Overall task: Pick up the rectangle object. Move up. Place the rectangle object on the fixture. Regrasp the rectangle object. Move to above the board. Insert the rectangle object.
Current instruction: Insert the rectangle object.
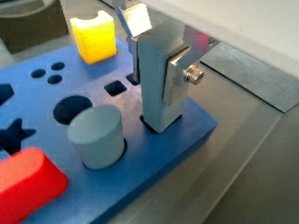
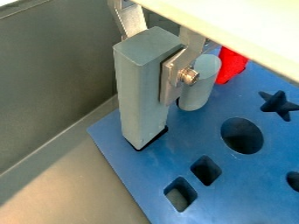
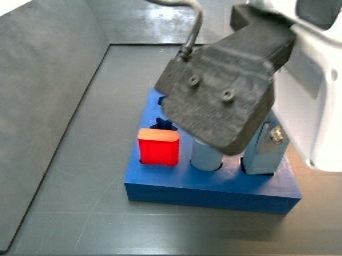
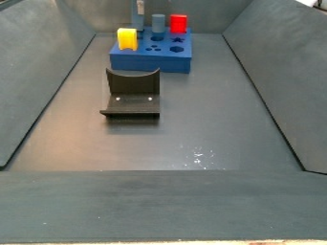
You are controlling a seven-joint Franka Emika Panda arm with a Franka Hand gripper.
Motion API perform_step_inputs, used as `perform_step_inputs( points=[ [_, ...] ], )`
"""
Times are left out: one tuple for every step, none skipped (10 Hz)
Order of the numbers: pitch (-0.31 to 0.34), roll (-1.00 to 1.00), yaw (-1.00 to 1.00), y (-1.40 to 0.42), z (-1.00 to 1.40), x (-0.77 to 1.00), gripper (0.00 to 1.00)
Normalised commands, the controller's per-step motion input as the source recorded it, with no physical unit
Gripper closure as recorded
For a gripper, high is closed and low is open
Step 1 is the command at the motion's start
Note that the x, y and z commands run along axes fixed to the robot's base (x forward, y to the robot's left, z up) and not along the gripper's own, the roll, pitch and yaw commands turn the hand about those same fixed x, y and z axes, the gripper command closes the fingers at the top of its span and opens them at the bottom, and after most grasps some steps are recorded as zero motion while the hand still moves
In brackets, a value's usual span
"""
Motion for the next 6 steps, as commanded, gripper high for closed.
perform_step_inputs(
  points=[
    [0.000, 0.01, 0.04, 0.00, -0.10, 0.00, 1.00],
    [0.671, 0.00, 0.00, 0.00, -0.24, 0.42, 1.00],
    [0.774, 0.02, -0.05, 0.00, -0.20, 0.36, 1.00],
    [0.034, 0.00, 0.00, -0.01, -0.01, 0.06, 1.00],
    [0.686, 0.15, -0.17, 0.00, 0.00, 0.47, 1.00],
    [0.909, 0.13, -0.22, 0.00, -0.03, 0.33, 1.00]
  ],
)
